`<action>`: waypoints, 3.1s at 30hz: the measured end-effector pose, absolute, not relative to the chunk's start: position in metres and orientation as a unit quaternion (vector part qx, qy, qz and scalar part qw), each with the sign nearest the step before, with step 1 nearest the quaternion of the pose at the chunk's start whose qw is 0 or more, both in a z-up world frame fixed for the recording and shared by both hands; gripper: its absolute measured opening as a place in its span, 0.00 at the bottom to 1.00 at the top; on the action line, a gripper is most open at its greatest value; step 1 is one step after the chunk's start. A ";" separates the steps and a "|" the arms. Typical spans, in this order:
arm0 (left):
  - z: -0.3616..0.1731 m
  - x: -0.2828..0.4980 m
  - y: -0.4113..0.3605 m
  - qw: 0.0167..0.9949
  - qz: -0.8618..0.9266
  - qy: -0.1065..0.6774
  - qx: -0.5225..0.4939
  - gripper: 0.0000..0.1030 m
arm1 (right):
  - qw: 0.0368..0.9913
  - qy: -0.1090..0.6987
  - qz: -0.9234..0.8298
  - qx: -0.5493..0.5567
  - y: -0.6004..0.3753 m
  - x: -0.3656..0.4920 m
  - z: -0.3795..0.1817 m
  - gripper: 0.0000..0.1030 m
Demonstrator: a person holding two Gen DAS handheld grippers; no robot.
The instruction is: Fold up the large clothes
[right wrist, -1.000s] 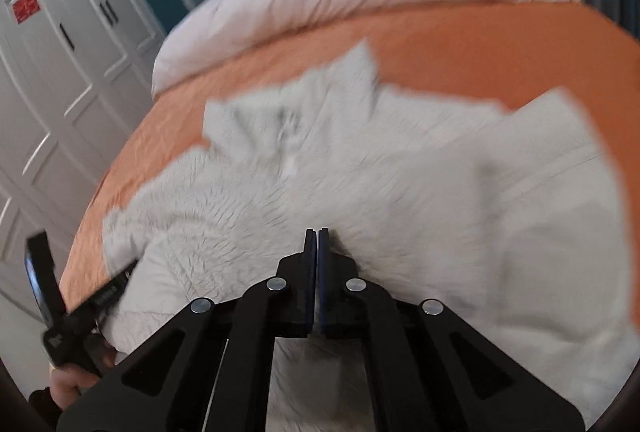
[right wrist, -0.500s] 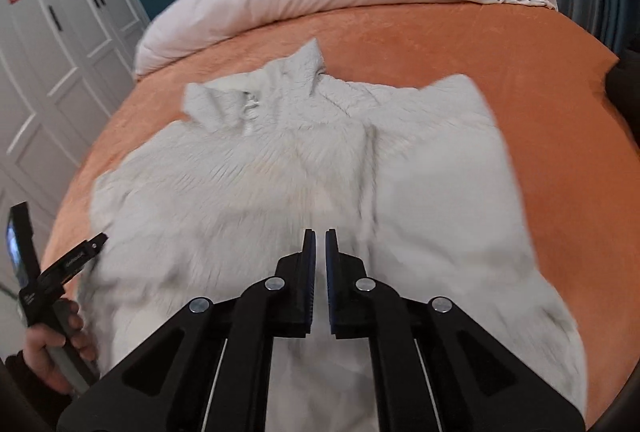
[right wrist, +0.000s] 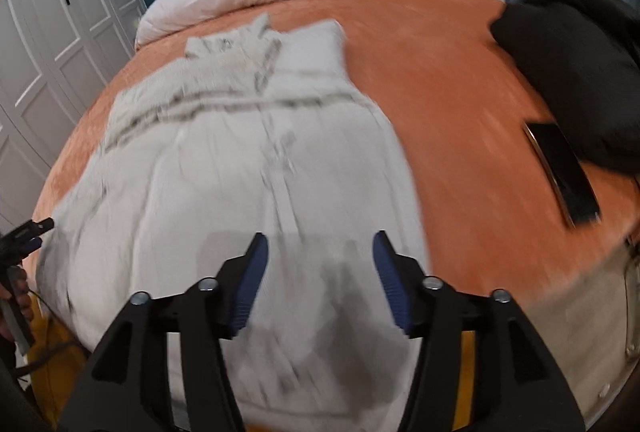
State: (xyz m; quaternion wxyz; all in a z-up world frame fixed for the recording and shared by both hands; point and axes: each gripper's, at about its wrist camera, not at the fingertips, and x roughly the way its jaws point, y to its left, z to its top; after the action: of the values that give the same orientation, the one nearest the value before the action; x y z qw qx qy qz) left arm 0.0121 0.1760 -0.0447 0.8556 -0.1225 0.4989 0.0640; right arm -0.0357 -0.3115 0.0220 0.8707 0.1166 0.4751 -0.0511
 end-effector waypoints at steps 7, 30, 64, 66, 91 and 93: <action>-0.058 -0.047 0.196 0.829 0.067 0.531 -0.163 0.81 | 0.840 0.523 -0.064 0.131 -0.322 -0.099 -0.005 0.63; -0.075 -0.042 0.182 0.812 -0.007 0.542 -0.218 0.48 | 0.811 0.545 -0.003 0.212 -0.315 -0.094 -0.025 0.42; 0.126 0.003 0.156 0.933 -0.036 0.295 -0.206 0.08 | 0.930 0.235 0.031 0.281 -0.349 -0.024 0.151 0.10; 0.109 0.039 0.147 0.932 -0.008 0.312 -0.185 0.09 | 0.939 0.237 0.020 0.250 -0.338 0.010 0.145 0.12; 0.114 0.094 0.110 0.969 0.009 0.247 -0.025 0.74 | 0.945 0.293 0.076 0.121 -0.223 0.063 0.095 0.43; 0.087 0.090 0.088 0.960 -0.003 0.278 0.000 0.74 | 0.944 0.305 0.089 0.089 -0.201 0.062 0.086 0.38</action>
State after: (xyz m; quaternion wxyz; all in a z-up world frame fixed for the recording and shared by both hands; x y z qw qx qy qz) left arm 0.0901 0.0877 0.0866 0.9604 -0.0004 0.2785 -0.0025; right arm 0.0618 -0.2011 0.0859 0.9442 0.0891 0.3045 0.0887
